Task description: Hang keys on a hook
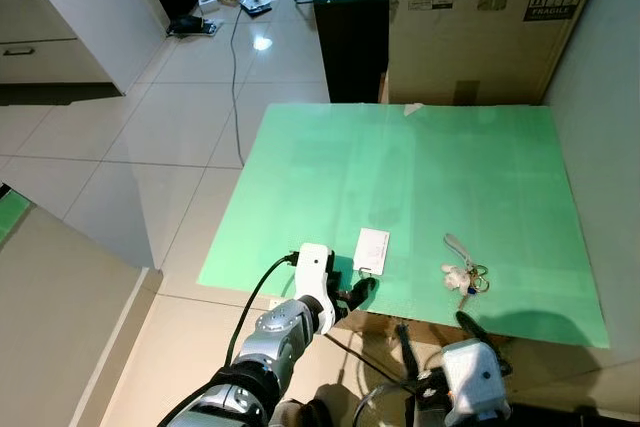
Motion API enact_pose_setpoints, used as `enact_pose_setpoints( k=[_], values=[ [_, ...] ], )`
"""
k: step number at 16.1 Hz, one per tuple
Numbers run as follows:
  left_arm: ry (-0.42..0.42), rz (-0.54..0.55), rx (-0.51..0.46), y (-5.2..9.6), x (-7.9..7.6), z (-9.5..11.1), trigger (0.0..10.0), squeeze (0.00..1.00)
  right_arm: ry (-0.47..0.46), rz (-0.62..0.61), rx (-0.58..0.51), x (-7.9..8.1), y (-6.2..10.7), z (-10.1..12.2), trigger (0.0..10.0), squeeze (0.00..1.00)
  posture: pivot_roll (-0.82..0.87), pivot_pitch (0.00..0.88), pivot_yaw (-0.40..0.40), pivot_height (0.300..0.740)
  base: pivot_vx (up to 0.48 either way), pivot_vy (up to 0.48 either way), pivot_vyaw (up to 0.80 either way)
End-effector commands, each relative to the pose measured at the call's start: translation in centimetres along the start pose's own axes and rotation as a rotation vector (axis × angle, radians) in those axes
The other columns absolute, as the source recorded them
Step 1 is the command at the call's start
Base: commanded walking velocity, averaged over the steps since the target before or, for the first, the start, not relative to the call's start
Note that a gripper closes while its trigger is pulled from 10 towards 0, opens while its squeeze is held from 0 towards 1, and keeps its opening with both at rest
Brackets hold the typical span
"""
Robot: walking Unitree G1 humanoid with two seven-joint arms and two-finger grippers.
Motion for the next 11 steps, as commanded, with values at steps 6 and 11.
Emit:
enact_pose_setpoints(
  k=[6, 11],
  values=[
    [-0.073, -0.038, 0.007, -0.3, -1.1, -0.3, 10.0, 0.00, -0.006, 0.029, 0.005, 1.2, 0.6, -0.1, 10.0, 0.00, -0.29, 0.194, 0.227, 0.726, 0.000, 0.000, 0.00],
    [-0.156, -0.015, 0.066, -0.1, -1.1, -2.0, 0.0, 0.00, -0.010, 0.024, 0.015, 1.4, 0.6, -0.1, 10.0, 0.00, -0.29, 0.200, 0.228, 0.726, 0.000, 0.000, 0.00]
  ],
)
Point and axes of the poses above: a point about 5 cm out from each wrist's last joint towards the gripper, its own y axis pointing back from the gripper into the wrist, its own z axis along the axis of the wrist's last joint, x = y × z, the point moved 1 cm from there along -y, pointing out of the wrist towards the gripper, and after that the axes turned 3 degrees about y, right-handed, at the moved point
